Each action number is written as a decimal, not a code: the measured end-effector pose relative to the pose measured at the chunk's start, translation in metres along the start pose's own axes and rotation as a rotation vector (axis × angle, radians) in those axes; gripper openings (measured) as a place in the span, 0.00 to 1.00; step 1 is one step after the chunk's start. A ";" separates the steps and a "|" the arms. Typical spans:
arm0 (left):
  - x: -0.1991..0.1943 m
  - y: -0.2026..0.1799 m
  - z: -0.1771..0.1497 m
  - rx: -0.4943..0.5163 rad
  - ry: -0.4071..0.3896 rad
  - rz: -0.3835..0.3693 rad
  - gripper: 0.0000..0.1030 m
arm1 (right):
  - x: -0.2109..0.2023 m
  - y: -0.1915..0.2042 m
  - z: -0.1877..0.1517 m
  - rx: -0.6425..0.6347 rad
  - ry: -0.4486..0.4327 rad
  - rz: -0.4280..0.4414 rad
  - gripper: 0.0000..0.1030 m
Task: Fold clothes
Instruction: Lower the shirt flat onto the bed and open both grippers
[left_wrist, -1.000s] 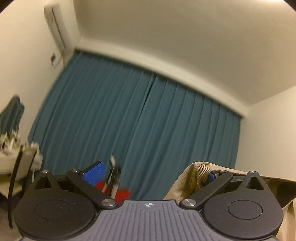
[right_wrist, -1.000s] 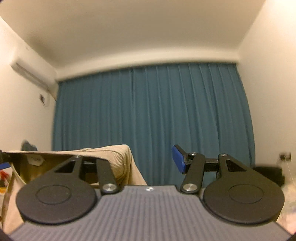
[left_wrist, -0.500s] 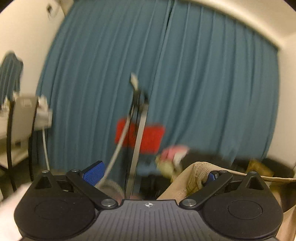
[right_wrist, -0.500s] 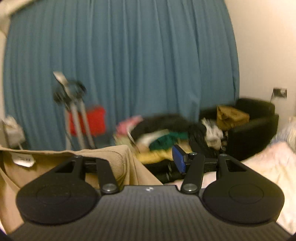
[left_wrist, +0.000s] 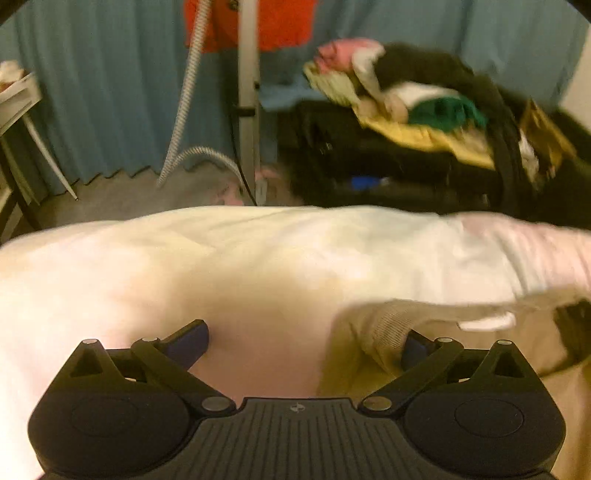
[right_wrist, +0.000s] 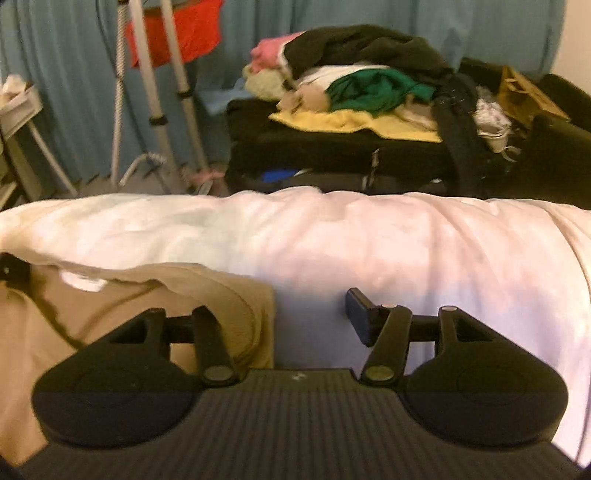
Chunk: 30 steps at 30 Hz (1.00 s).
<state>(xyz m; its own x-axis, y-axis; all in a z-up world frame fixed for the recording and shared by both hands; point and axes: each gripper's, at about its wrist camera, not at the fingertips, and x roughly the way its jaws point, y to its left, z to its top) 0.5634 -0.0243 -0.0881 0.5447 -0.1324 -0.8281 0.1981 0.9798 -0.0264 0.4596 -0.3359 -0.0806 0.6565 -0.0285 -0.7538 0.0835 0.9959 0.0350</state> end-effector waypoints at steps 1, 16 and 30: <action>-0.003 0.000 0.001 0.013 0.012 -0.001 1.00 | -0.008 0.001 0.001 0.007 0.000 0.006 0.54; -0.270 0.017 -0.164 -0.156 -0.376 -0.079 1.00 | -0.218 0.031 -0.094 0.091 -0.292 0.054 0.54; -0.387 0.028 -0.289 -0.200 -0.471 -0.115 0.99 | -0.402 0.052 -0.232 0.106 -0.399 0.163 0.54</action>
<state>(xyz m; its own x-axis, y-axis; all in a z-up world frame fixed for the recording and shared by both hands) 0.1225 0.0980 0.0699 0.8450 -0.2487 -0.4734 0.1436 0.9583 -0.2470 0.0261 -0.2524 0.0720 0.9035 0.0767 -0.4217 0.0175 0.9764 0.2150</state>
